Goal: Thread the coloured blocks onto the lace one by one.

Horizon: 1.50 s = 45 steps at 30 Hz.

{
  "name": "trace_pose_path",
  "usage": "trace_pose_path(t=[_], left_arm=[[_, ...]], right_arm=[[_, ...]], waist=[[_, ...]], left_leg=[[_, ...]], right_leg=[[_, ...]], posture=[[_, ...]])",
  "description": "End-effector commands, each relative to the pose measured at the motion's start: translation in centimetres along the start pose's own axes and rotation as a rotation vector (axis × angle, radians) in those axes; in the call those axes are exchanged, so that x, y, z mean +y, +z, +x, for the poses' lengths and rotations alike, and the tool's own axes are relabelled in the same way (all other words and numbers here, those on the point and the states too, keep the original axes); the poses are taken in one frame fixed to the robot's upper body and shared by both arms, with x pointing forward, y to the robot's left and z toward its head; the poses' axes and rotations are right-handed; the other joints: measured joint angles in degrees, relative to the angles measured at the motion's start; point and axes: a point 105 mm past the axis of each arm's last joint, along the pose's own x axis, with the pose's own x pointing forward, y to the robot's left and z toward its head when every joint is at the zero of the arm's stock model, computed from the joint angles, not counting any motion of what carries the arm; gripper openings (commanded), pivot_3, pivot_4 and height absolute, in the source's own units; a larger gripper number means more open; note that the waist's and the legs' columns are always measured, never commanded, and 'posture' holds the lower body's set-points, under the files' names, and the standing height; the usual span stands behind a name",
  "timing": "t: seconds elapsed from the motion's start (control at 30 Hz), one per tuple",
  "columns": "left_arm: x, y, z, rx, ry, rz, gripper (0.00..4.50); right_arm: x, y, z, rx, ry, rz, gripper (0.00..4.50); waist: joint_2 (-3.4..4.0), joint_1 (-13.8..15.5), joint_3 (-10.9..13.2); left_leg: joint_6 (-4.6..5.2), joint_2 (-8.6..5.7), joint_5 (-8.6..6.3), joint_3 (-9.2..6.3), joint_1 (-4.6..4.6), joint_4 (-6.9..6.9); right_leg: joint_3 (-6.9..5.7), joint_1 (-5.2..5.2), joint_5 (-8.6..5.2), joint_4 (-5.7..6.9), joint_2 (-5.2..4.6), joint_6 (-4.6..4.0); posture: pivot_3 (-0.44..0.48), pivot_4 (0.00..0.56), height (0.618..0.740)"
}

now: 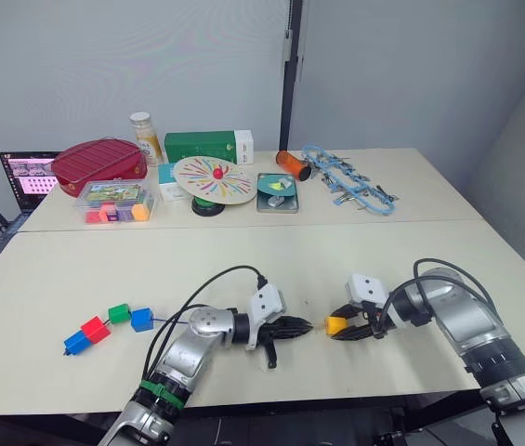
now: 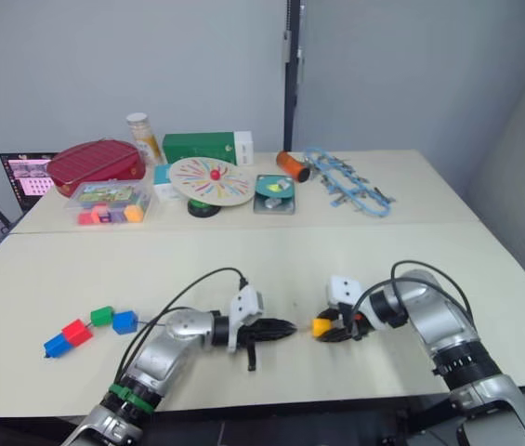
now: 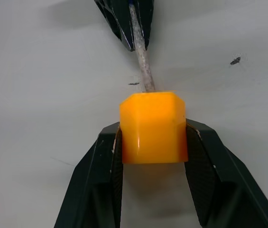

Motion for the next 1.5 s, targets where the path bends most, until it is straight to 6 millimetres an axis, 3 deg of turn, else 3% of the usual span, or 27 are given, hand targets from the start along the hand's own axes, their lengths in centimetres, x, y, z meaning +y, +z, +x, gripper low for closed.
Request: trace_pose_path(t=[0.03,0.53,0.83,1.0,1.33,1.5], left_arm=[[0.4,0.6,-0.1,-0.016,0.003,0.028,0.0],[0.4,1.4,2.6,-0.051,-0.054,0.024,0.0],[-0.1,1.0,3.5,-0.017,-0.08,0.049,3.02],[0.6,1.2,2.6,-0.013,-0.048,0.065,4.5],[1.0,1.2,-1.2,0.077,-0.01,0.149,4.5],[0.8,0.6,-1.7,0.11,-0.031,0.13,2.99]], right_arm=[[0.1,0.6,-0.2,-0.025,-0.002,-0.01,1.28],[0.4,0.9,0.1,-0.021,0.008,-0.013,1.28],[0.5,0.9,0.2,-0.022,0.012,-0.011,1.28],[0.5,0.7,0.3,-0.021,0.011,-0.01,1.28],[0.4,0.5,0.4,-0.021,0.009,-0.008,1.28],[0.5,0.5,0.6,-0.023,0.01,-0.008,1.28]], waist=[[0.0,0.0,0.0],[0.0,0.2,0.0],[0.0,0.0,0.0],[0.0,0.0,0.0],[0.0,0.0,0.0],[0.0,0.0,0.0]], left_leg=[[0.0,0.0,0.0,0.0,0.0,0.0],[0.04,-0.02,-0.02,-0.01,-0.02,0.14],[0.05,-0.02,-0.03,-0.02,-0.05,0.16],[0.06,-0.02,-0.03,-0.03,-0.06,0.17],[0.04,0.0,-0.02,-0.04,-0.05,0.14],[0.04,0.0,-0.02,-0.04,-0.03,0.14]], right_leg=[[0.0,0.0,0.0,0.01,0.0,0.0],[-0.03,0.07,0.01,0.02,0.0,0.02],[-0.04,0.03,0.01,0.03,0.0,0.03],[-0.03,0.02,0.01,0.02,0.0,0.03],[-0.02,0.0,0.01,0.03,0.01,0.03],[-0.02,0.02,0.01,0.04,0.02,0.03]], posture=[[0.0,0.15,0.74],[0.0,0.15,0.74],[0.0,0.15,0.74],[0.0,0.15,0.74],[0.0,0.15,0.74],[0.0,0.15,0.74]])
